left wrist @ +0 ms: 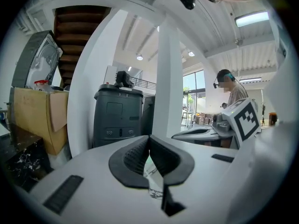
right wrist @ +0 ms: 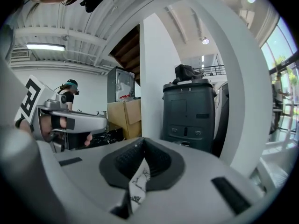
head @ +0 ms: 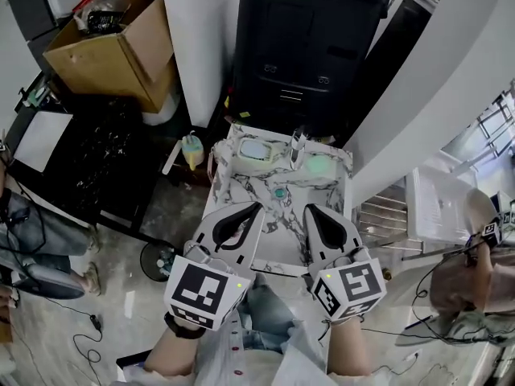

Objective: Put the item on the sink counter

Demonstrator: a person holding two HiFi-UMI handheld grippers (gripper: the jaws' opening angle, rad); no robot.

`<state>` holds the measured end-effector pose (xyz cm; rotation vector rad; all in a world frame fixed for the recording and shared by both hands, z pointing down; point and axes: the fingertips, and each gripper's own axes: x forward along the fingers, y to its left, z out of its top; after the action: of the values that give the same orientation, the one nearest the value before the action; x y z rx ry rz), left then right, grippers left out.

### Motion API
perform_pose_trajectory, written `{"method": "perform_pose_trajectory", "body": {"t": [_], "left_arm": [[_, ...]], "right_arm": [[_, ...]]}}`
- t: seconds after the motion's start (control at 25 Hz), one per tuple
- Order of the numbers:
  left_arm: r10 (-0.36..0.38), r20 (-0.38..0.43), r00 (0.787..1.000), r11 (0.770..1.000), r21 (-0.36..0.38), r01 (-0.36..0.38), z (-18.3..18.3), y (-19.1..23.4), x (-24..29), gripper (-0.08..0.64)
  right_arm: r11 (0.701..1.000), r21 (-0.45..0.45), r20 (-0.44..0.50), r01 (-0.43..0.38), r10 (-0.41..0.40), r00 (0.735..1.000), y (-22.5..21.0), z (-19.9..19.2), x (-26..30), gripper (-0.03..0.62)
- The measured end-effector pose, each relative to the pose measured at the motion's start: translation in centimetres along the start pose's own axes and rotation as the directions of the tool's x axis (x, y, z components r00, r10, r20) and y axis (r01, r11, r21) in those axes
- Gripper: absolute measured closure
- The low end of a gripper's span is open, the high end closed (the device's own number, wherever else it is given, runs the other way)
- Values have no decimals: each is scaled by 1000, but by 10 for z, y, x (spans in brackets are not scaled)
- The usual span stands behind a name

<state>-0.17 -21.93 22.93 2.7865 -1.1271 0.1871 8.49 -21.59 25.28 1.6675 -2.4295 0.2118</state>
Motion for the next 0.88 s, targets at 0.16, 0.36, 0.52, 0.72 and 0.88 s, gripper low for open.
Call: {"method": "perform_pose_trajectory", "body": {"t": [0.16, 0.36, 0.52, 0.72, 0.88], "left_arm": [[-16, -2, 1000, 1000, -4, 16, 2, -2, 25, 543], [-15, -3, 1000, 1000, -9, 15, 7, 1, 57, 543], [-5, -11, 1000, 1000, -19, 5, 5, 4, 79, 543], [3, -26, 1000, 999, -32, -4, -1, 6, 102, 543], [6, -38, 999, 999, -36, -8, -6, 7, 117, 543]], "right_arm": [[1000, 13, -9, 22, -22, 1000, -27, -3, 8, 581], [1000, 10, -24, 28, -28, 999, -59, -3, 25, 583], [1000, 17, -44, 25, -25, 999, -82, -9, 35, 581], [1000, 16, -69, 12, -10, 998, -103, -16, 47, 581], [1000, 12, -83, 4, -3, 997, -117, -22, 57, 581]]}}
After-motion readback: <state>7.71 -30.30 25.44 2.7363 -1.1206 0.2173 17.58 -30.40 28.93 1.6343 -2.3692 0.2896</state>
